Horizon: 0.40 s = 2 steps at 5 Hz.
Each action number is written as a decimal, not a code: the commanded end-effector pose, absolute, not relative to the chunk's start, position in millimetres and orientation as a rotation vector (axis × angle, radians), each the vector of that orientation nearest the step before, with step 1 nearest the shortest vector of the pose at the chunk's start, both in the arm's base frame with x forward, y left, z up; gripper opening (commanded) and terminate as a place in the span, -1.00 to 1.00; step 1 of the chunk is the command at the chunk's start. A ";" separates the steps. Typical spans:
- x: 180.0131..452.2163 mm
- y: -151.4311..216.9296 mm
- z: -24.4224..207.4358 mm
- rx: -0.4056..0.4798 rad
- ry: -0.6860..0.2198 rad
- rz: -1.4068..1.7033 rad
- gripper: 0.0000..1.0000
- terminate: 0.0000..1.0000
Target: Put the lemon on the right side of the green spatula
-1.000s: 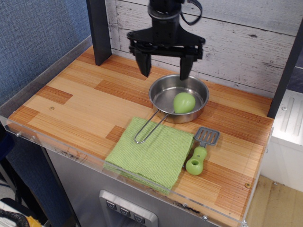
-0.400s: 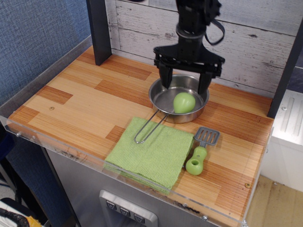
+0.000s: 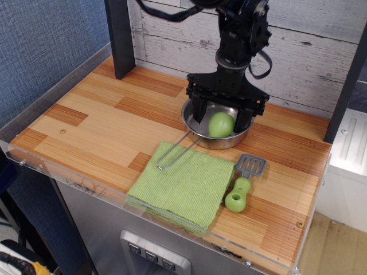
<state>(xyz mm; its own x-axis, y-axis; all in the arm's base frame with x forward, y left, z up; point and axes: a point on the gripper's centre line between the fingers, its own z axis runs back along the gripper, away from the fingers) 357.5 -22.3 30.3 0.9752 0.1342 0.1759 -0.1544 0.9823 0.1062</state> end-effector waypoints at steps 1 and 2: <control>347.7 -21.4 38.8 0.130 -0.196 0.134 1.00 -1.00; 348.8 -20.9 38.4 0.111 -0.206 0.146 -1.00 -1.00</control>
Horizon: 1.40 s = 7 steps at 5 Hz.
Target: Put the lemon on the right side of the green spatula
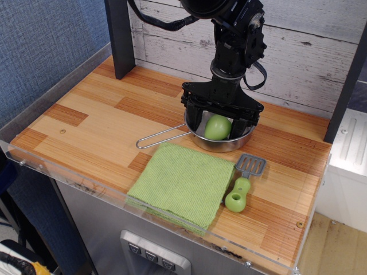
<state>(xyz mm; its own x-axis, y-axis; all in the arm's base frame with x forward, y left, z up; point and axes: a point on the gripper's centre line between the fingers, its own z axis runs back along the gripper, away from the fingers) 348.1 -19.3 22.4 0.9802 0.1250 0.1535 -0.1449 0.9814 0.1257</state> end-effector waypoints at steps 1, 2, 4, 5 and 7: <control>350.0 -19.3 42.2 0.109 -0.222 0.158 -1.00 -1.00; 347.0 -19.4 41.0 0.106 -0.219 0.164 -1.00 -1.00; 356.9 -22.0 81.3 0.046 -0.312 0.246 -1.00 -1.00; 356.9 -31.4 112.2 0.015 -0.374 0.253 -1.00 -1.00; 318.2 -64.9 124.7 -0.013 -0.372 0.168 -1.00 -1.00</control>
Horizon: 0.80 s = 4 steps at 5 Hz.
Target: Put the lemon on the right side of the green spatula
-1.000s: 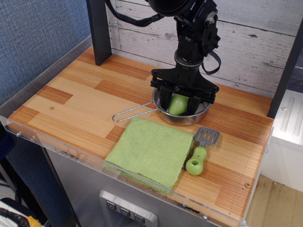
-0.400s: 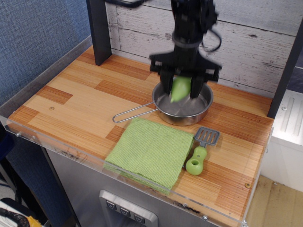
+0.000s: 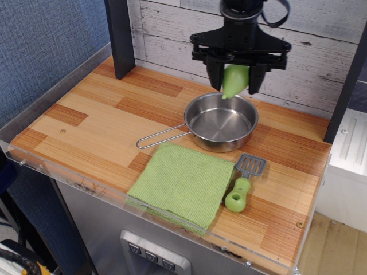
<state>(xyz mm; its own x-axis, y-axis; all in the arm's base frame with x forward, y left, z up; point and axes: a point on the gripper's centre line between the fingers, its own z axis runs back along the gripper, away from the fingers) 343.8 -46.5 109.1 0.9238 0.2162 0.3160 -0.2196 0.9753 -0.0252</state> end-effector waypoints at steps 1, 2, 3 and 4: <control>301.2 -85.3 120.4 -0.035 -0.354 0.125 -1.00 -1.00; 294.6 -97.9 109.0 -0.046 -0.322 0.113 -1.00 -1.00; 295.0 -108.3 92.9 -0.037 -0.300 0.090 -1.00 -1.00; 295.6 -117.3 77.9 -0.030 -0.271 0.076 -1.00 -1.00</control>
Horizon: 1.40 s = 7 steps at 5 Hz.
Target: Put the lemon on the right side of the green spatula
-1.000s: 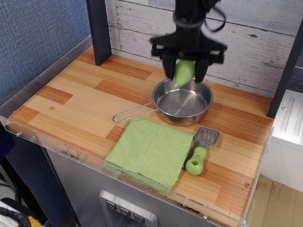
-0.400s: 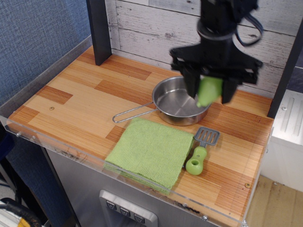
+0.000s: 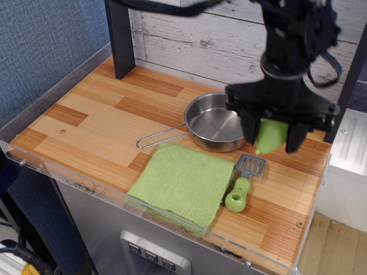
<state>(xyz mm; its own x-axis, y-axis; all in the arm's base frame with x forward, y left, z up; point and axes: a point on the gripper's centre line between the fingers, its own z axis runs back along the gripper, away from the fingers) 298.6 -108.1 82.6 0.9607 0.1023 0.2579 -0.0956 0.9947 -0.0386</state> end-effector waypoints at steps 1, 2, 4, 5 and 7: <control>292.7 -126.6 60.3 -0.022 -0.241 0.061 -1.00 -1.00; 288.5 -130.0 44.7 -0.007 -0.215 0.052 -1.00 -1.00; 287.3 -124.7 25.6 0.017 -0.183 0.053 -1.00 -1.00; 288.6 -118.4 22.0 0.034 -0.169 0.072 -1.00 -1.00; 289.8 -115.2 27.4 0.048 -0.185 0.119 1.00 -1.00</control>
